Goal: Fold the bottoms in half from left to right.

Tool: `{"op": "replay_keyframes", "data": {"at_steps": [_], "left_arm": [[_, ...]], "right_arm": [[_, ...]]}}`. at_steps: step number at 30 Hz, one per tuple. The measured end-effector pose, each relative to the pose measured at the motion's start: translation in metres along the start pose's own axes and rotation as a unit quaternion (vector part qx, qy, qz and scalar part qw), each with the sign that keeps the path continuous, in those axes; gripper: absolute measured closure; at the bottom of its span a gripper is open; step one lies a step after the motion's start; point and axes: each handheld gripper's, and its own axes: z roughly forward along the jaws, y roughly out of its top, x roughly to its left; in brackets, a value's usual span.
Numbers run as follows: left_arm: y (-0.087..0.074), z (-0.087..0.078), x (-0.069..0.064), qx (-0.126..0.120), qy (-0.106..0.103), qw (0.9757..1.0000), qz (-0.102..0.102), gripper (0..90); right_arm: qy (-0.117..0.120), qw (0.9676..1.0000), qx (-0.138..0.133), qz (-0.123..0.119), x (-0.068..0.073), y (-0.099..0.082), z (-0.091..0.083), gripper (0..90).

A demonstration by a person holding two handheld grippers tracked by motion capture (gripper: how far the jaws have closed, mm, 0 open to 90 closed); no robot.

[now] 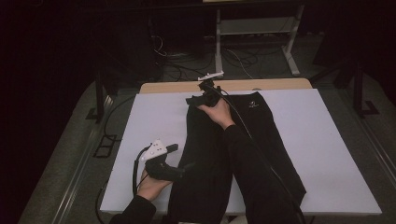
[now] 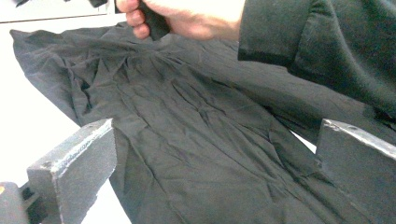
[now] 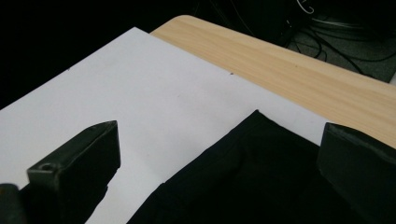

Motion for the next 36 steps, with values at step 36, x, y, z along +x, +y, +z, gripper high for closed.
{"op": "replay_keyframes", "data": {"at_steps": [36], "left_arm": [[0.000, 0.000, 0.001, -0.001, -0.004, 1.0000, 0.000, 0.0]], "right_arm": [[-0.059, 0.9971, 0.047, -0.006, 0.007, -0.016, 0.047, 26.4]]}}
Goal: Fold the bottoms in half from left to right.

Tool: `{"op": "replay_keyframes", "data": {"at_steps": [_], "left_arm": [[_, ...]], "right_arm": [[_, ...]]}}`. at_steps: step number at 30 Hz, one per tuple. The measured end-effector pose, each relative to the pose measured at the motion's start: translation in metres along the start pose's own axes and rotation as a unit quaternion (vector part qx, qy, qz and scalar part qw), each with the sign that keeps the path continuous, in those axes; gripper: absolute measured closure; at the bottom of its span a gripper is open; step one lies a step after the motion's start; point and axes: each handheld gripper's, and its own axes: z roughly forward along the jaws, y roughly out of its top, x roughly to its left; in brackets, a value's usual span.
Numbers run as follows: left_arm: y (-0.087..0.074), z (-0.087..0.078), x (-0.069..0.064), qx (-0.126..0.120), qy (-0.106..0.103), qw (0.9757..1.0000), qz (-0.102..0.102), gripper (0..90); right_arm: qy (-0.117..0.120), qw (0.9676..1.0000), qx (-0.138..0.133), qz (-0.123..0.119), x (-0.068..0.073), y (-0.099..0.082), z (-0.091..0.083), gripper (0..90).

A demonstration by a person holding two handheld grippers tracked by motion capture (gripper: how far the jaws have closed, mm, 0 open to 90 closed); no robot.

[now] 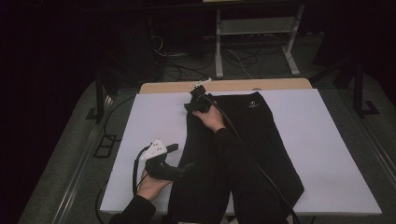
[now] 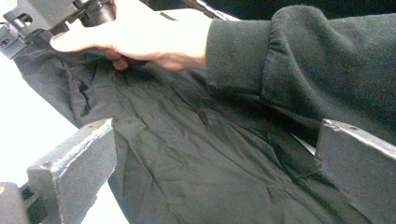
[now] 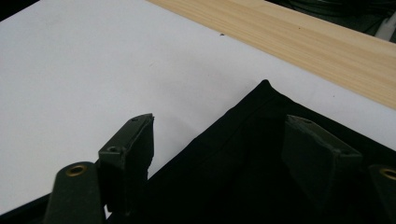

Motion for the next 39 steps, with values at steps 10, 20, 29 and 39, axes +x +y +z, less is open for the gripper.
{"op": "replay_keyframes", "data": {"at_steps": [10, 20, 29, 39], "left_arm": [[0.000, 0.000, 0.000, -0.001, 0.000, 1.0000, -0.001, 0.0], [0.001, -0.003, 0.003, -0.009, -0.001, 0.9999, -0.010, 0.0], [0.000, -0.004, 0.006, 0.017, 0.013, 0.9995, -0.023, 0.0], [0.003, -0.014, 0.010, 0.056, 0.031, 0.9959, -0.064, 0.0]], "right_arm": [[-0.006, 0.9999, 0.008, -0.007, 0.003, -0.005, 0.005, 34.4], [-0.026, 0.9992, 0.007, -0.029, 0.012, -0.007, 0.004, 62.3], [-0.033, 0.9992, 0.006, -0.023, 0.016, -0.007, 0.001, 85.0], [-0.040, 0.9989, -0.023, -0.003, 0.019, -0.014, -0.022, 86.0]]}}
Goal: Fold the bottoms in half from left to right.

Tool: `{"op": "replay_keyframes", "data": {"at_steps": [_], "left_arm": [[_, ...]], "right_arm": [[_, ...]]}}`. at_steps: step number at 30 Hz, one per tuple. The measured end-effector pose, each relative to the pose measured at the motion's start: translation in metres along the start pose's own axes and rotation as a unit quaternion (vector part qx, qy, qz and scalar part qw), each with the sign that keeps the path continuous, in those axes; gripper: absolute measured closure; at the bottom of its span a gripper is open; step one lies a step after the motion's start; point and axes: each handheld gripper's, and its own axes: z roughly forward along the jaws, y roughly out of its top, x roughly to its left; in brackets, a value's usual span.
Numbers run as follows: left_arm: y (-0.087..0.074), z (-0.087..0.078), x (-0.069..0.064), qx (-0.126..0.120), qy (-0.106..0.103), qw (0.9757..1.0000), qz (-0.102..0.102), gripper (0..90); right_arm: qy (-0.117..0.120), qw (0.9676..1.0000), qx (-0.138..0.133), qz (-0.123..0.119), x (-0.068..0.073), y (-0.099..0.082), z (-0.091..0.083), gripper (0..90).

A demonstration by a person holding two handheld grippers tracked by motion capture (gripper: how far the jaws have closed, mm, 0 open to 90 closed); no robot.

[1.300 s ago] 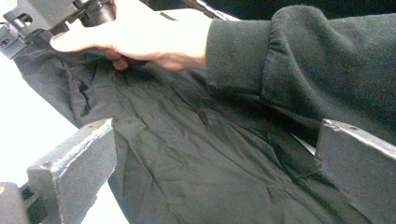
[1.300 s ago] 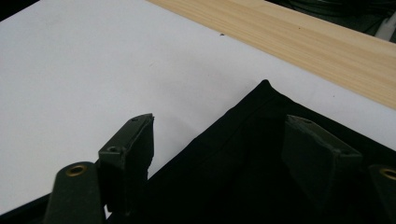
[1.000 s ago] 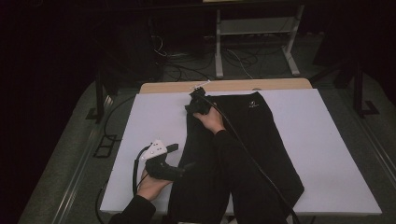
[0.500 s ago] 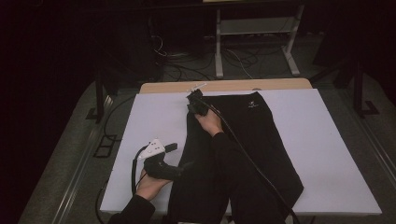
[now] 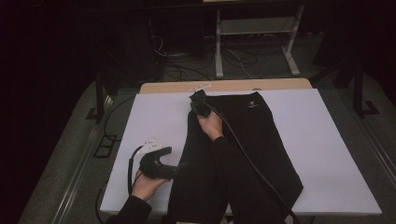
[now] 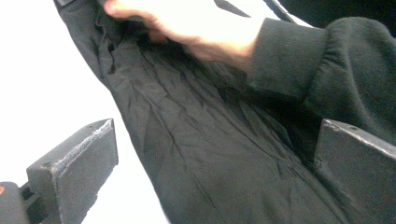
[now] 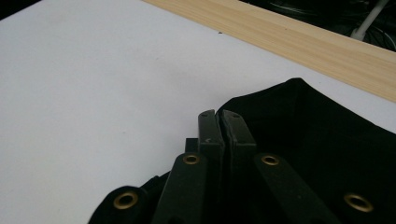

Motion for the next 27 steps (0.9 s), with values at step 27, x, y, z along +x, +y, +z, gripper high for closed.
{"op": "replay_keyframes", "data": {"at_steps": [27], "left_arm": [[-0.015, -0.011, -0.008, 0.044, -0.004, 0.9990, -0.005, 0.0]], "right_arm": [[-0.002, 0.9998, -0.016, -0.008, 0.001, -0.005, -0.029, 85.9]]}}
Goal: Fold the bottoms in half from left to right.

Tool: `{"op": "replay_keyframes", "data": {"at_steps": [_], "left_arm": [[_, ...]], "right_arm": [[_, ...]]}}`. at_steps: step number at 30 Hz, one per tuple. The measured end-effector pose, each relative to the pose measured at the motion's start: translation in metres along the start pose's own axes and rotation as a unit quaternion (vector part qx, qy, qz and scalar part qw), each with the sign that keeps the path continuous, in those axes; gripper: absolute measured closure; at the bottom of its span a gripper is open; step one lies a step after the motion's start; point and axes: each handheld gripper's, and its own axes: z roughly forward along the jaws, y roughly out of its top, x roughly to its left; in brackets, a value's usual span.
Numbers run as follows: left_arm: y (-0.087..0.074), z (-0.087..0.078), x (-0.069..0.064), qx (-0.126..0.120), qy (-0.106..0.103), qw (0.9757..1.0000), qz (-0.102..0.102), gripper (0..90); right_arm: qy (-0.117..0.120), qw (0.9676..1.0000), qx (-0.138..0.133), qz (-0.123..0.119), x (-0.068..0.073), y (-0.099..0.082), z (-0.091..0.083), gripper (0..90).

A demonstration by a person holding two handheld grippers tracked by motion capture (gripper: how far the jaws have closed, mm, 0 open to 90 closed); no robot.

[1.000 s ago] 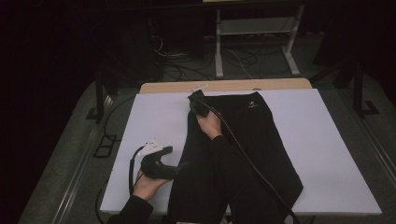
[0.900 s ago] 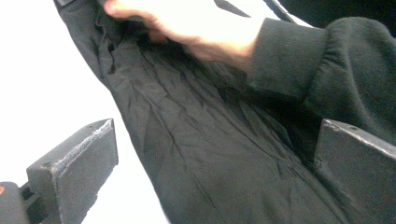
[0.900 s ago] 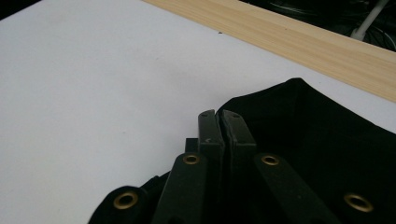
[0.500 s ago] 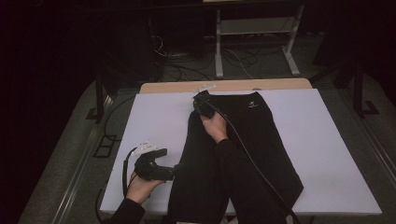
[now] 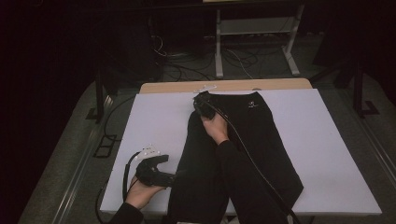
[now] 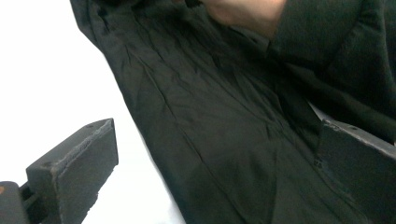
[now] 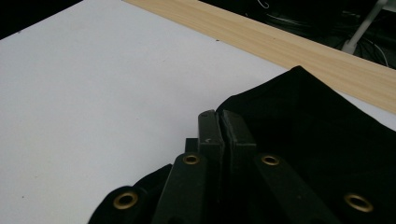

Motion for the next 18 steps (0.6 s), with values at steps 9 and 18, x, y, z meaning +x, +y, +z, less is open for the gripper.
{"op": "replay_keyframes", "data": {"at_steps": [9, 18], "left_arm": [[-0.007, -0.009, -0.006, 0.043, -0.012, 0.9987, 0.024, 0.0], [-0.017, -0.015, -0.008, 0.055, -0.020, 0.9980, 0.023, 0.0]], "right_arm": [[0.001, 1.0000, -0.002, -0.001, 0.003, -0.002, -0.002, 85.8], [0.000, 1.0000, 0.001, 0.004, 0.001, -0.008, -0.001, 85.9]]}}
